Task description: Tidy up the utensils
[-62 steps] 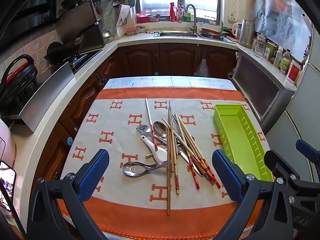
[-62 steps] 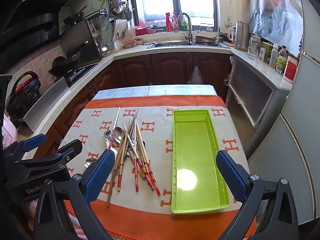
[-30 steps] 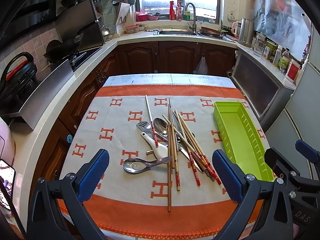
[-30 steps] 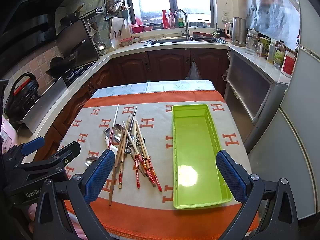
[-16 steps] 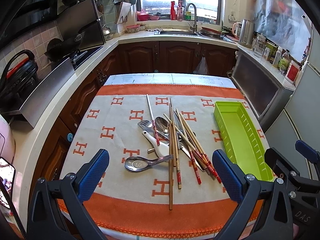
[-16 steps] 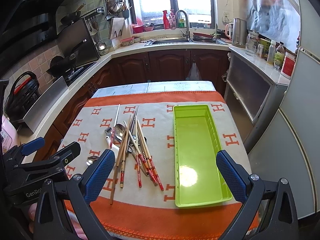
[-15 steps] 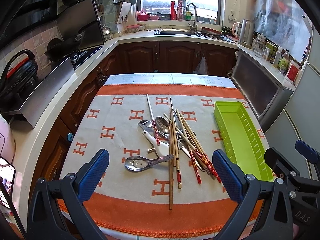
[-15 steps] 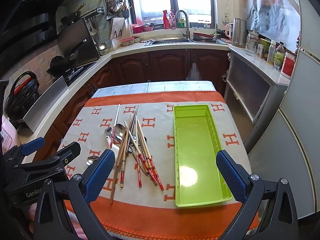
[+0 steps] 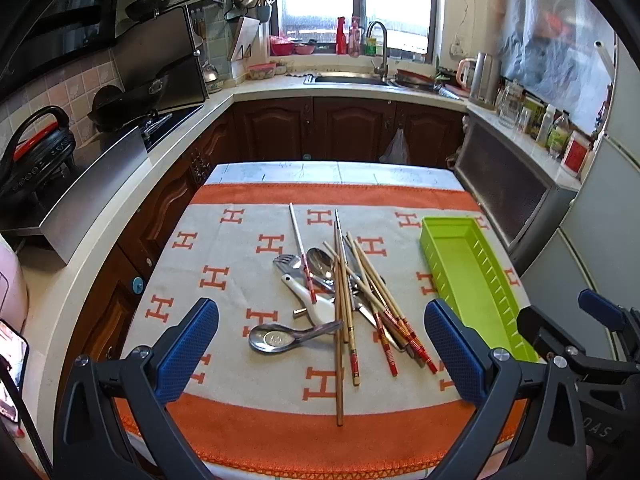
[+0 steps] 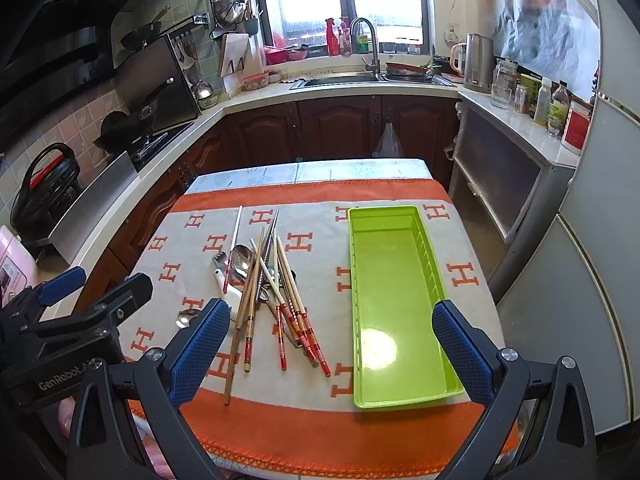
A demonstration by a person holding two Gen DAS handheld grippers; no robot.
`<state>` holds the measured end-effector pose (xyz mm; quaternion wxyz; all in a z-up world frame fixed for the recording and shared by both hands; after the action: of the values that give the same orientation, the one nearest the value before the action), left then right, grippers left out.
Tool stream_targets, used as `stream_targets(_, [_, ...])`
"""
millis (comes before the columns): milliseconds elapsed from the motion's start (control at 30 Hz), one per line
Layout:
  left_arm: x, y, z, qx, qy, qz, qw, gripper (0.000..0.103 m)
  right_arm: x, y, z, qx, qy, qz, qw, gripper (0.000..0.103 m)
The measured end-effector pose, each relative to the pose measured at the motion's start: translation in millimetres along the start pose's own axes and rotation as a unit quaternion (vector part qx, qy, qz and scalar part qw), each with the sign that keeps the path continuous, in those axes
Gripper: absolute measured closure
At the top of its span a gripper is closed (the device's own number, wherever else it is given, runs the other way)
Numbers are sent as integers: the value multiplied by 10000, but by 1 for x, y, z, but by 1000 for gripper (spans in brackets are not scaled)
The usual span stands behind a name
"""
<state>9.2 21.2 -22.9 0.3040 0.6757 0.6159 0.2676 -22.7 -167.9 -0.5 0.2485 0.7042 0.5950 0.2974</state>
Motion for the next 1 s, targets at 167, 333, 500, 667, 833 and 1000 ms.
stream_targets(167, [7,10,-2,-137,180,101,9997,1,10,1,-5,28,-89,-148,9998,1])
stream_targets(333, [14,15,7,74,122,256,9996,1,16,5,0,129,-148,-361,9992,1])
stream_targets(500, [20,19,16,189,-186,209,9994,1,24,13,11,245,-149,-525,9982,1])
stream_targets(667, [23,18,36,436,-316,228,9983,1,26,29,31,335,-176,-687,9969,1])
stream_targets(833, [28,16,63,749,-248,228,9966,1,33,35,57,451,-243,-884,9948,1])
stream_targets(1000, [35,11,90,964,-217,197,9949,1,37,41,87,649,-196,-979,9929,1])
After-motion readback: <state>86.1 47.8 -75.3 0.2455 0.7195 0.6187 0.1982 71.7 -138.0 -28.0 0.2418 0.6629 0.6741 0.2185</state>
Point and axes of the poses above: each gripper's, at about its wrist camera, not at the fingertips, and z roughly the way its jaws point, x to its left, y to its top, the point moved 4 cm from there along z, roughly the way its jaws point, and after that the axes turned 2 degrees about -x, right-handed, at the moved point
